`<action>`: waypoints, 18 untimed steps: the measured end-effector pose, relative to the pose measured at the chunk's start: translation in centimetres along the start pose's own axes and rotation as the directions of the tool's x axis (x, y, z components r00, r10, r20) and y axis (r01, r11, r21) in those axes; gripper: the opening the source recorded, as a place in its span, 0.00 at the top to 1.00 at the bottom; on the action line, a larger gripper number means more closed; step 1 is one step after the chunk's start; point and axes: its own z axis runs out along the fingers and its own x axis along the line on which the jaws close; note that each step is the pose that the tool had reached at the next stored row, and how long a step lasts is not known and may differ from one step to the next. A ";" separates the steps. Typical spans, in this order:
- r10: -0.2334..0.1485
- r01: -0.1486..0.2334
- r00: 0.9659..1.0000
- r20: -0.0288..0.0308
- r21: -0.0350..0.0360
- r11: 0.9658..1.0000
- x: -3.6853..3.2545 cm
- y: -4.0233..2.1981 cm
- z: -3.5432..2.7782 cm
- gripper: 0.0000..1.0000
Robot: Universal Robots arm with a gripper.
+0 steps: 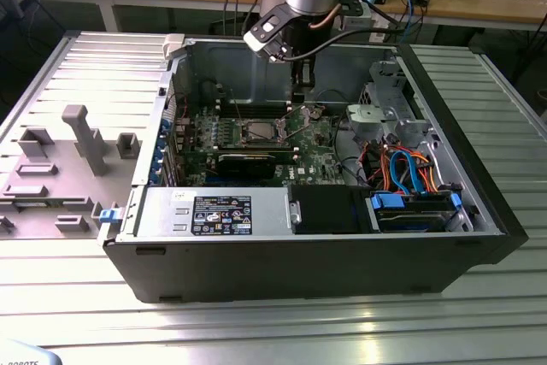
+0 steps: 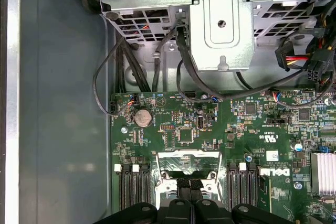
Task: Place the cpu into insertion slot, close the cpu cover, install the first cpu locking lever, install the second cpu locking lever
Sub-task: 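Close the cpu cover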
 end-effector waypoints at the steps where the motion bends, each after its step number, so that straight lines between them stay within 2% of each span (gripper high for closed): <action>1: 0.000 0.000 1.000 0.000 0.000 1.000 0.00 0.00 0.00 0.89; 4: 0.000 0.000 1.000 0.000 0.000 1.000 0.00 0.19 0.00 0.89; 10: 0.000 0.000 1.000 0.000 0.000 1.000 0.03 1.43 0.07 0.89; 14: 0.000 0.000 1.000 0.000 0.000 1.000 0.04 1.96 0.11 0.89; 18: 0.000 0.000 1.000 0.000 0.000 1.000 0.04 2.06 0.11 0.89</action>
